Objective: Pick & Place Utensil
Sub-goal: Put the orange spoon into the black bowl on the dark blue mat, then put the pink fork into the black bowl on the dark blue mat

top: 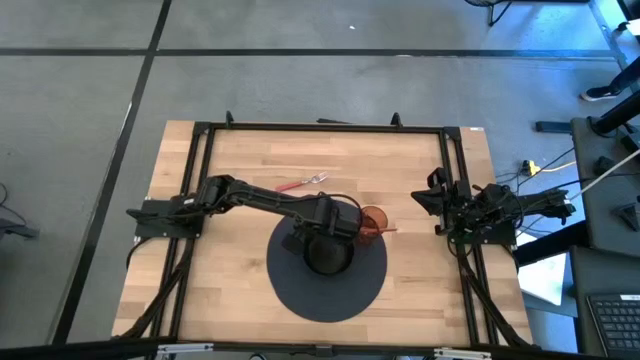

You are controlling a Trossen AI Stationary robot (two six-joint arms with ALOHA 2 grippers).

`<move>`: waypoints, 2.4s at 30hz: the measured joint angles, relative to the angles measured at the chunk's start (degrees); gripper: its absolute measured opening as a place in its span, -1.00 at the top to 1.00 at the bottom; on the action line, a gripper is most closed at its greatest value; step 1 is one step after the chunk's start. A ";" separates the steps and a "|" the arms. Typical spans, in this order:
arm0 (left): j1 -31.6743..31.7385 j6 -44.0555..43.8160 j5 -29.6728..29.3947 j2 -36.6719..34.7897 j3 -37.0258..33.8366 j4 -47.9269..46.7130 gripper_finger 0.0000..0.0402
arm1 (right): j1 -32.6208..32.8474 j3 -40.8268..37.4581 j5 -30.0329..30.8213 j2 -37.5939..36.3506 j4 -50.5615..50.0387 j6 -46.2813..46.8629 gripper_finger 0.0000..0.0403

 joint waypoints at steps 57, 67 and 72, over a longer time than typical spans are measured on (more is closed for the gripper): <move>-2.12 -8.68 10.08 -13.37 2.30 9.42 0.56 | 0.00 0.00 -0.09 0.00 -0.75 1.70 0.92; 14.24 -12.86 5.21 -36.06 -22.28 31.49 0.95 | 0.00 0.00 -0.02 0.07 -2.16 3.00 0.92; 26.94 -19.27 6.22 -45.40 -41.58 45.35 0.98 | 0.00 0.00 1.08 0.07 -2.14 2.99 0.92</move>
